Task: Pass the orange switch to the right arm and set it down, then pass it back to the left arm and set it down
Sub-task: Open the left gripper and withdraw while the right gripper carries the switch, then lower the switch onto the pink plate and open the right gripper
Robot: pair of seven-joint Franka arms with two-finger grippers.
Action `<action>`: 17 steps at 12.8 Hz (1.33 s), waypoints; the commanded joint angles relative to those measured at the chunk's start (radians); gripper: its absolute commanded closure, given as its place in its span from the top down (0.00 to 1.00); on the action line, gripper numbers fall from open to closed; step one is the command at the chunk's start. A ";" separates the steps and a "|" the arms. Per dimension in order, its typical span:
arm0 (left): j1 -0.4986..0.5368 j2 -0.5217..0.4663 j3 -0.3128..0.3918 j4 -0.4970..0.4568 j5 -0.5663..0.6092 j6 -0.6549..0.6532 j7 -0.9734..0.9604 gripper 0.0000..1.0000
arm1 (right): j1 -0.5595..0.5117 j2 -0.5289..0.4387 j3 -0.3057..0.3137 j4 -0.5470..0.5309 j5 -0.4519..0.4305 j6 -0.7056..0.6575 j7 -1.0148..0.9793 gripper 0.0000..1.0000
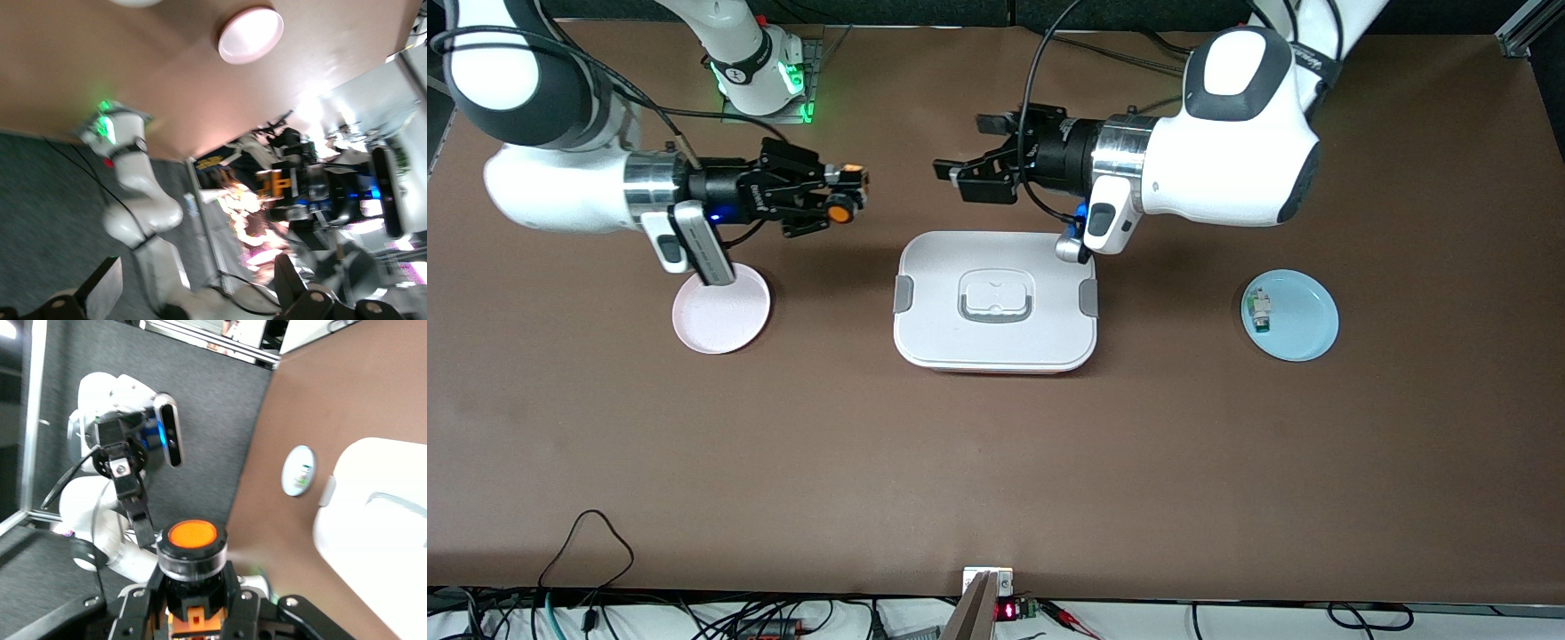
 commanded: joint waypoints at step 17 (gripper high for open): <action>0.063 -0.276 0.118 -0.014 0.697 -0.408 0.536 1.00 | -0.139 0.111 0.005 -0.030 -1.377 0.294 -0.569 0.28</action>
